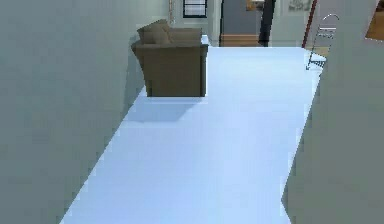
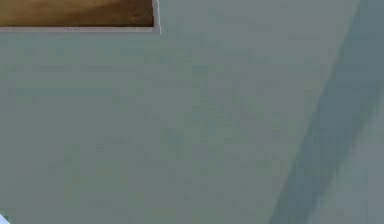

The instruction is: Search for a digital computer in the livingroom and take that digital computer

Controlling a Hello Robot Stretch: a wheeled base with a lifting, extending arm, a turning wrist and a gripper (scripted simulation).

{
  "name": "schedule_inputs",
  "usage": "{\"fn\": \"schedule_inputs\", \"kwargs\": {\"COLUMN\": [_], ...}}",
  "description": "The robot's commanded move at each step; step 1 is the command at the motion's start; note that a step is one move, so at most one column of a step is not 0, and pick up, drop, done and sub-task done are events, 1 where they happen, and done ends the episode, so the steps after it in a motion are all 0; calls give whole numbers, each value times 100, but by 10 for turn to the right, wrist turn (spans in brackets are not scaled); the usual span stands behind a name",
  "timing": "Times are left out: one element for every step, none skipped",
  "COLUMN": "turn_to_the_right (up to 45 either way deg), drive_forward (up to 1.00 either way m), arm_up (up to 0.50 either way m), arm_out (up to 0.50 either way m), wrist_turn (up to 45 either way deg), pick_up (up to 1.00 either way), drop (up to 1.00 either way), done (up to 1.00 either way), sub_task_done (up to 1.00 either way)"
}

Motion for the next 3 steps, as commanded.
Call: {"fn": "schedule_inputs", "kwargs": {"turn_to_the_right": [-450,-360,0], "drive_forward": [0,0,15], "arm_up": [0,0,0], "arm_out": [0,0,0], "wrist_turn": [0,0,0], "pick_up": [0,0,0], "drop": [0,0,0], "done": [0,0,0], "sub_task_done": [0,0,0]}}
